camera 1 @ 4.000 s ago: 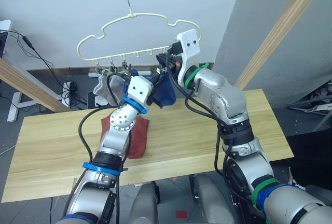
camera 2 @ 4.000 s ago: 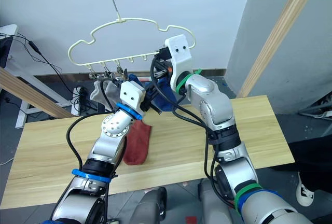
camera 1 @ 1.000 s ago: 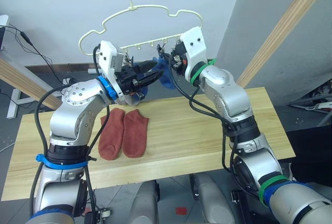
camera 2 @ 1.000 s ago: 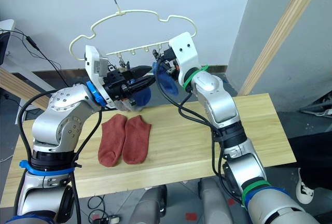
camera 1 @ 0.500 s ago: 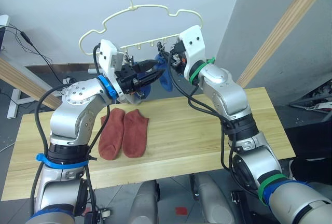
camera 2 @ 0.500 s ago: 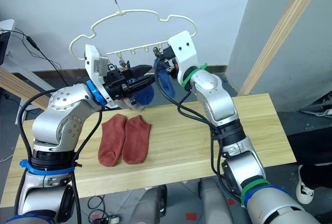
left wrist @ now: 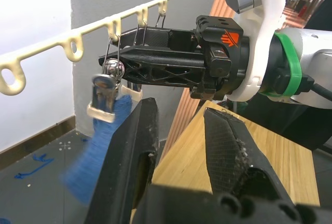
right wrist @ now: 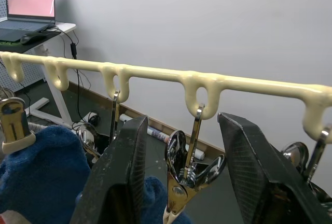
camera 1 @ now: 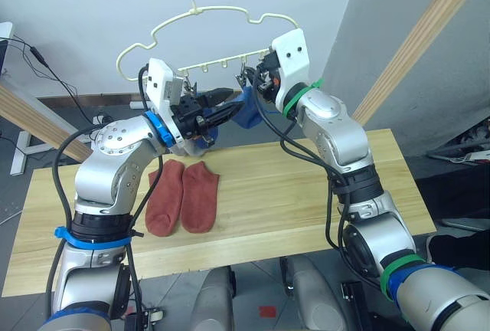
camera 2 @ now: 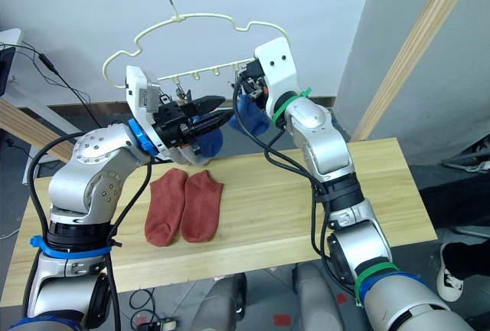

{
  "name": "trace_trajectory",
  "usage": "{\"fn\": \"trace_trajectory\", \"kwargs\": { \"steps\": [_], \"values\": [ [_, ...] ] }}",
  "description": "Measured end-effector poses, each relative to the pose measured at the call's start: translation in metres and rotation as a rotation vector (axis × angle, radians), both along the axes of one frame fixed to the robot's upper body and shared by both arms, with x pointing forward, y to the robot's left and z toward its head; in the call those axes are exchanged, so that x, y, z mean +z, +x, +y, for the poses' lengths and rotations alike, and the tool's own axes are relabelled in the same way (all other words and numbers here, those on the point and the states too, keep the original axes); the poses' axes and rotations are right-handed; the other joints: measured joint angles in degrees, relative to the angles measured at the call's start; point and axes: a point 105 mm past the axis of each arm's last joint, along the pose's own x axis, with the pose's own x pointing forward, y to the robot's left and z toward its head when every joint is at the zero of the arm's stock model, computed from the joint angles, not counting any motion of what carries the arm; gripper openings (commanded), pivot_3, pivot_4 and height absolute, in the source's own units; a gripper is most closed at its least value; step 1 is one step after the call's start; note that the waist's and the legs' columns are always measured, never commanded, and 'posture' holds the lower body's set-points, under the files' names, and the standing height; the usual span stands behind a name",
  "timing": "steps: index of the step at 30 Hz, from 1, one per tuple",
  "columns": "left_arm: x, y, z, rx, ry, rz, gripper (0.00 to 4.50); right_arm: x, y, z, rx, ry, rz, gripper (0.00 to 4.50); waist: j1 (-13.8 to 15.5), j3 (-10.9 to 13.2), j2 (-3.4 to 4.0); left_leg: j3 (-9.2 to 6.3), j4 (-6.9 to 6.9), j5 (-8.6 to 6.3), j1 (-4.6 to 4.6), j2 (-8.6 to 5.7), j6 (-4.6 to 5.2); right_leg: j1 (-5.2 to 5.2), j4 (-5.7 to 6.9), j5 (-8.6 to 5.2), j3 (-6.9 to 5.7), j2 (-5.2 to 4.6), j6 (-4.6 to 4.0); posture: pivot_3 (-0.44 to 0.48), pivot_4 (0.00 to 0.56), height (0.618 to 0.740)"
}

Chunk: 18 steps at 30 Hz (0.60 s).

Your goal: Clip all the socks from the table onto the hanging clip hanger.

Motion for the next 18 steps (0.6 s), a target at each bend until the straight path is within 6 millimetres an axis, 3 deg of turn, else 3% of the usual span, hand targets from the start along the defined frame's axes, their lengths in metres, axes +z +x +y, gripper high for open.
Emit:
{"fn": "trace_trajectory", "kwargs": {
  "steps": [18],
  "values": [
    [0.0,0.0,0.001,0.004,-0.003,0.001,1.7,-0.011,0.002,0.003,-0.021,0.001,0.079,2.23,0.0,0.0,0.0,0.0,0.01,0.0,0.0,0.0,0.0,0.0,0.02,0.0,0.0,0.0,0.0,-0.042,0.342,0.74]
  ]
}}
